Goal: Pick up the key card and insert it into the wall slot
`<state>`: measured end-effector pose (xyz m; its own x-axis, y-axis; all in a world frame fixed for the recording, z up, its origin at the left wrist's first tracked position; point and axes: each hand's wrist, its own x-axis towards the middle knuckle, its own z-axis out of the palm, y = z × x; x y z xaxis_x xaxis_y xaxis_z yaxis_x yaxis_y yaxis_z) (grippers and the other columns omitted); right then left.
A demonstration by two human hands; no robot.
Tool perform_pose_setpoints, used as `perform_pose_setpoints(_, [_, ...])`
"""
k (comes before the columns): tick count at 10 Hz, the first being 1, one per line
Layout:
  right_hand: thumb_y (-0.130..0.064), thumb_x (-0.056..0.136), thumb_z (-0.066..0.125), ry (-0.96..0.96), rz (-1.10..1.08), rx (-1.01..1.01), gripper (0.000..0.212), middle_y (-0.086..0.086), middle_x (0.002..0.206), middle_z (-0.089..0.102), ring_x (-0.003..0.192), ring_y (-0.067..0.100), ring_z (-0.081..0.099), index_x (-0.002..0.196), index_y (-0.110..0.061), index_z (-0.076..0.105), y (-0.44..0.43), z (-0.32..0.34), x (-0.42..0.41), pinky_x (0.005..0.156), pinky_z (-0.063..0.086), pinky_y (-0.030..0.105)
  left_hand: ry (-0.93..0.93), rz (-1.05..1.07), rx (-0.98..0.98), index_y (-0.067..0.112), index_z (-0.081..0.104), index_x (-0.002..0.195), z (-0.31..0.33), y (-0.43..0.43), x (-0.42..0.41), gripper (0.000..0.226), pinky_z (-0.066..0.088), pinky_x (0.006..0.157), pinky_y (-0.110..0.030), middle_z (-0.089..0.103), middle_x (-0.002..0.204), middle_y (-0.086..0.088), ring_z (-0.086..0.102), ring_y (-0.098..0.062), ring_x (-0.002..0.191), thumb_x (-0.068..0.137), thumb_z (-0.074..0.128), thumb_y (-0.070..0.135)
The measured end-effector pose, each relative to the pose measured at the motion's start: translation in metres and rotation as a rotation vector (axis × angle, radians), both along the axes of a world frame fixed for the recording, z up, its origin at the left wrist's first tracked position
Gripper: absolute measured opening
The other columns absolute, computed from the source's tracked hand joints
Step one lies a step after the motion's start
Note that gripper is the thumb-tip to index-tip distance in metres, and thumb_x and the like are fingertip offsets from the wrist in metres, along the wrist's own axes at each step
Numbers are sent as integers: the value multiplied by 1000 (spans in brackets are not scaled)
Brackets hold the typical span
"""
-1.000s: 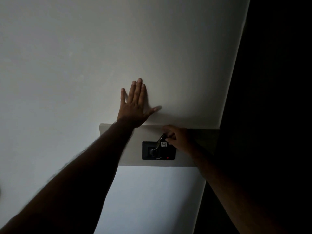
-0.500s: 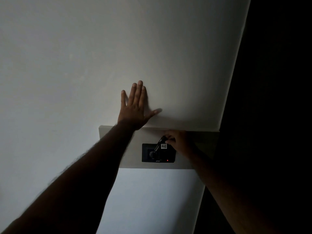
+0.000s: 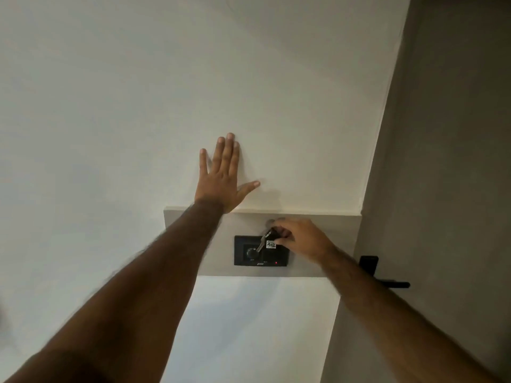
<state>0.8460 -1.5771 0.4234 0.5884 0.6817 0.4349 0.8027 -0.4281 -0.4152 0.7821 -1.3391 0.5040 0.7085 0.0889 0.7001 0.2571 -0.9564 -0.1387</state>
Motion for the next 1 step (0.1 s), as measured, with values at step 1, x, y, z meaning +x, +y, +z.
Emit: perform_pose_setpoints(1, [-17, 82, 77, 22, 24, 313, 42, 3, 97, 73, 81, 15, 70, 122, -25, 65, -26, 41, -9, 76, 58, 33, -28, -4, 0, 9, -13, 162, 0, 0, 2, 106, 6, 128, -65, -18, 174, -10, -15, -28, 161, 92, 12, 84])
